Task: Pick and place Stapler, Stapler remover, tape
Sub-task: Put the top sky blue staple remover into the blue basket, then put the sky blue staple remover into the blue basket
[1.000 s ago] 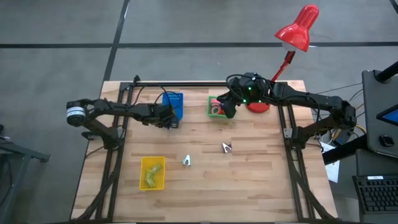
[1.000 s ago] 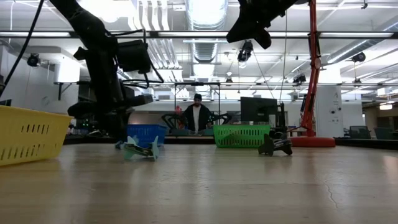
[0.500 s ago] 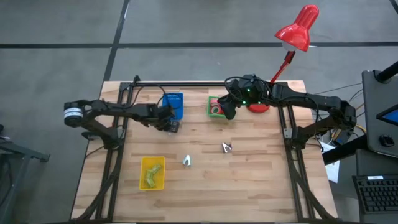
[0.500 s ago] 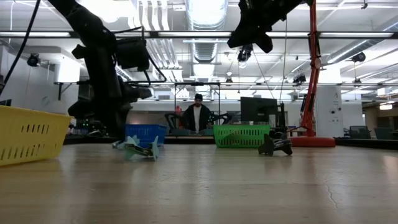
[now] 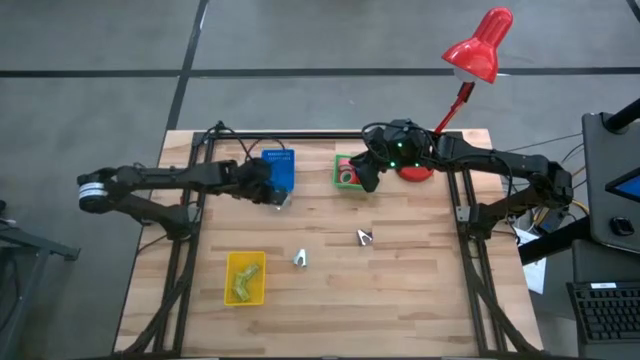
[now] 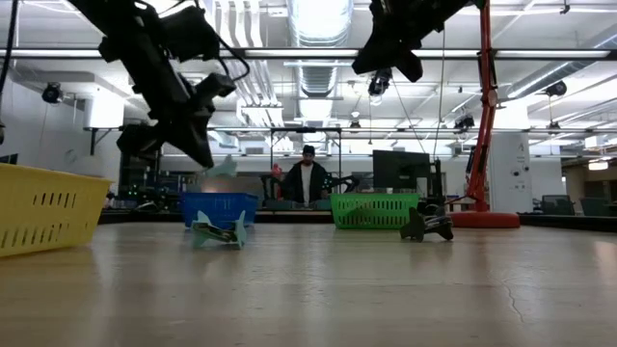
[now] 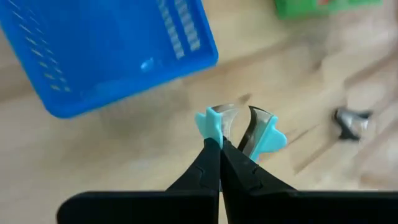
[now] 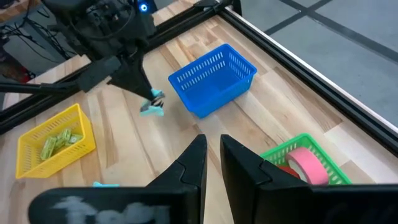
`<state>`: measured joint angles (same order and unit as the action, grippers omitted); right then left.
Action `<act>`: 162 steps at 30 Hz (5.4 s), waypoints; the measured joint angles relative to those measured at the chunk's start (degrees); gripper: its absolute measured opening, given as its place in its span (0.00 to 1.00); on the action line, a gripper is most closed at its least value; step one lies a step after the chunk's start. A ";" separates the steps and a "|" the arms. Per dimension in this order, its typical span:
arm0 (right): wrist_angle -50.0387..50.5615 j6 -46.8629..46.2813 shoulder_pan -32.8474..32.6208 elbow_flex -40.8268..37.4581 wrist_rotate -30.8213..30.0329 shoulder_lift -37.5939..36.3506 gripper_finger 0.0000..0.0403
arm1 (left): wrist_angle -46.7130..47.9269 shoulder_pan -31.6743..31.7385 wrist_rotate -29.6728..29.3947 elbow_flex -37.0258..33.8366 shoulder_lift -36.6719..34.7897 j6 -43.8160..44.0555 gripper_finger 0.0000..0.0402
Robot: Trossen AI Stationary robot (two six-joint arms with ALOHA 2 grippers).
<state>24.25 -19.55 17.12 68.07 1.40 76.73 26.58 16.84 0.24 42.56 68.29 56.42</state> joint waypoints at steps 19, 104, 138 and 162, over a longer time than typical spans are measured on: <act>-3.63 -0.86 0.01 -0.02 0.01 0.00 0.11 | -5.69 10.07 -8.95 0.49 1.80 -1.29 0.01; -3.22 0.11 0.00 -0.90 4.44 -0.13 0.11 | -0.03 -20.22 14.94 9.65 14.30 13.12 0.57; -3.04 1.11 0.02 -0.92 5.26 -0.13 0.11 | -0.37 -21.51 18.03 14.30 28.46 3.48 0.26; -3.07 1.10 0.02 -0.92 5.07 -0.13 0.11 | -1.64 -21.33 18.06 14.19 29.73 0.45 0.03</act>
<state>21.18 -18.45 17.15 67.16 6.47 76.60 24.93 -4.49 18.29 56.75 98.02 56.86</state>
